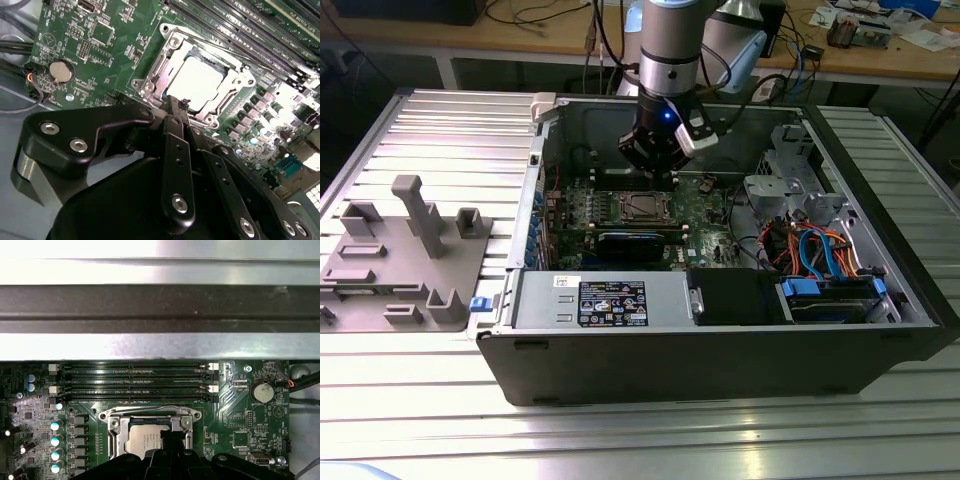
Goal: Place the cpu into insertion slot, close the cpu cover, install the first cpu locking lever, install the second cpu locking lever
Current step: 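Install the second cpu locking lever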
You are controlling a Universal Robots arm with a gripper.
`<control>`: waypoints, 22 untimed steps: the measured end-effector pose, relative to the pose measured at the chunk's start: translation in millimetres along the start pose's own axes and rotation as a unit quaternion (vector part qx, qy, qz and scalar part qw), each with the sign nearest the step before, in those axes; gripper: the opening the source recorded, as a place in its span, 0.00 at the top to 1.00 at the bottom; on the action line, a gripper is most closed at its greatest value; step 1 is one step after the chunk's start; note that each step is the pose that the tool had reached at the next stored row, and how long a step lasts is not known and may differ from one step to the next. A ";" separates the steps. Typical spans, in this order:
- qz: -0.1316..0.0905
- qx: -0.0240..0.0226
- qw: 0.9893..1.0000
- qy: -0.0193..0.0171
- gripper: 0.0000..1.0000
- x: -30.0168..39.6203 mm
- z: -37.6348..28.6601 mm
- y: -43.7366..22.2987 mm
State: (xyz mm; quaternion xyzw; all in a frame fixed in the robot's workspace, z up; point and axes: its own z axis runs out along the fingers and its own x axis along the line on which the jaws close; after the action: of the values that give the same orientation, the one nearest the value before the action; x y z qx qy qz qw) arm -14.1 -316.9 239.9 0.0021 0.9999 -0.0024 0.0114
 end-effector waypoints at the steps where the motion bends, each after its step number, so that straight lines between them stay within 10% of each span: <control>1: -0.007 0.000 1.000 0.000 0.89 -0.1 -0.8 -7.5; 22: -0.007 0.000 1.000 0.000 0.89 -0.1 -0.7 -13.2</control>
State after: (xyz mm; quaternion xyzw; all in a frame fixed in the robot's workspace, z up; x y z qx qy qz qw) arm -14.1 -330.1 240.7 -0.0050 0.9999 -0.0022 0.0114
